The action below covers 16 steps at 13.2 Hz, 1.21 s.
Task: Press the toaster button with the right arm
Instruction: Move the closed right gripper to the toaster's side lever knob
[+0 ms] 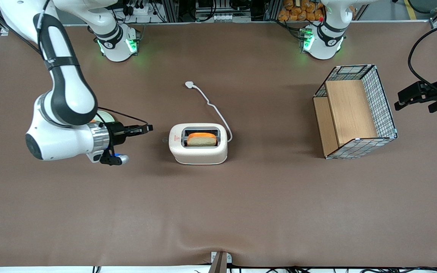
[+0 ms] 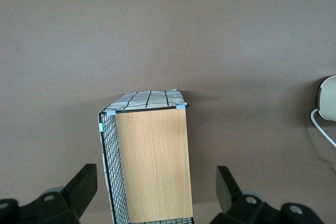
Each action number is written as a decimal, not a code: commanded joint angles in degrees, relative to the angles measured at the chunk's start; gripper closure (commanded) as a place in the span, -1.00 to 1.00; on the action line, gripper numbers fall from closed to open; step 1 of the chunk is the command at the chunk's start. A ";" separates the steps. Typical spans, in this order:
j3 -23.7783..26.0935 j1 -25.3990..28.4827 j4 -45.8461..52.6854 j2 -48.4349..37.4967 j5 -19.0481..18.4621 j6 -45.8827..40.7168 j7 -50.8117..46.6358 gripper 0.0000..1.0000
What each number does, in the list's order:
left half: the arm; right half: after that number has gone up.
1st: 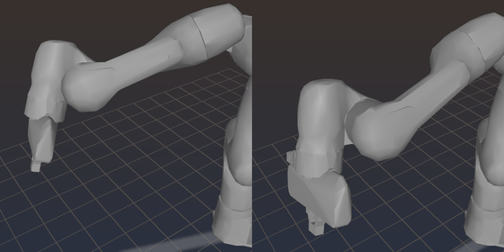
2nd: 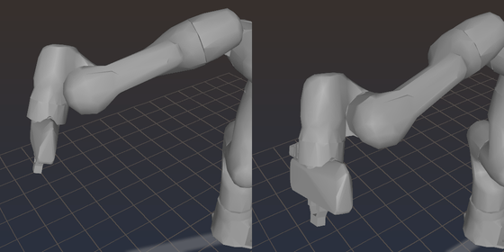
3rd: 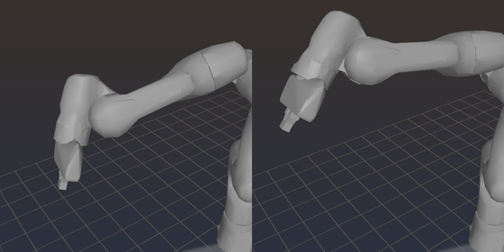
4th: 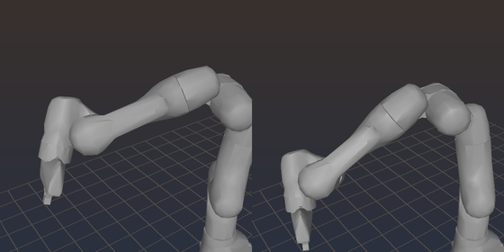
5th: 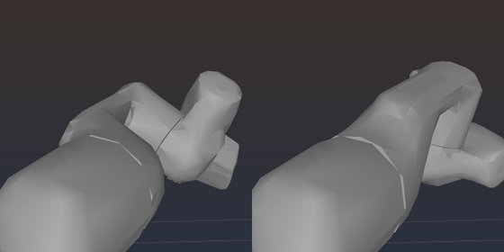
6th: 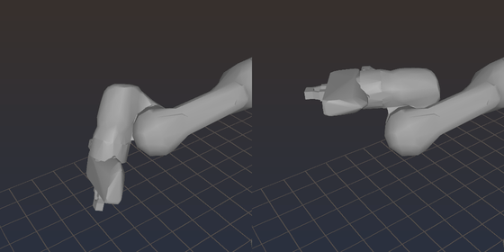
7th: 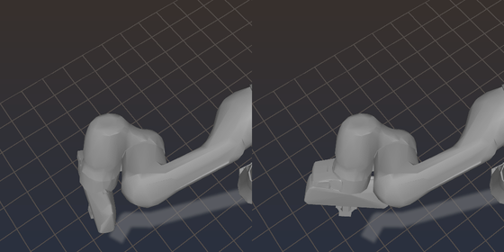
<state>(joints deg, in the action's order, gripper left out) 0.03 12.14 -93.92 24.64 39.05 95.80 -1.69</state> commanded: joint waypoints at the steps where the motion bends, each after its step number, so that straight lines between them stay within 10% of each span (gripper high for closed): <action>1: -0.29 1.13 -0.12 0.84 1.12 1.58 0.98 0.76; 16: -0.20 3.07 -3.73 5.15 5.95 12.05 8.72 1.00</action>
<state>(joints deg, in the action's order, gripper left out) -0.11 15.27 -95.99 30.38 43.11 107.14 5.53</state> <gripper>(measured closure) 0.991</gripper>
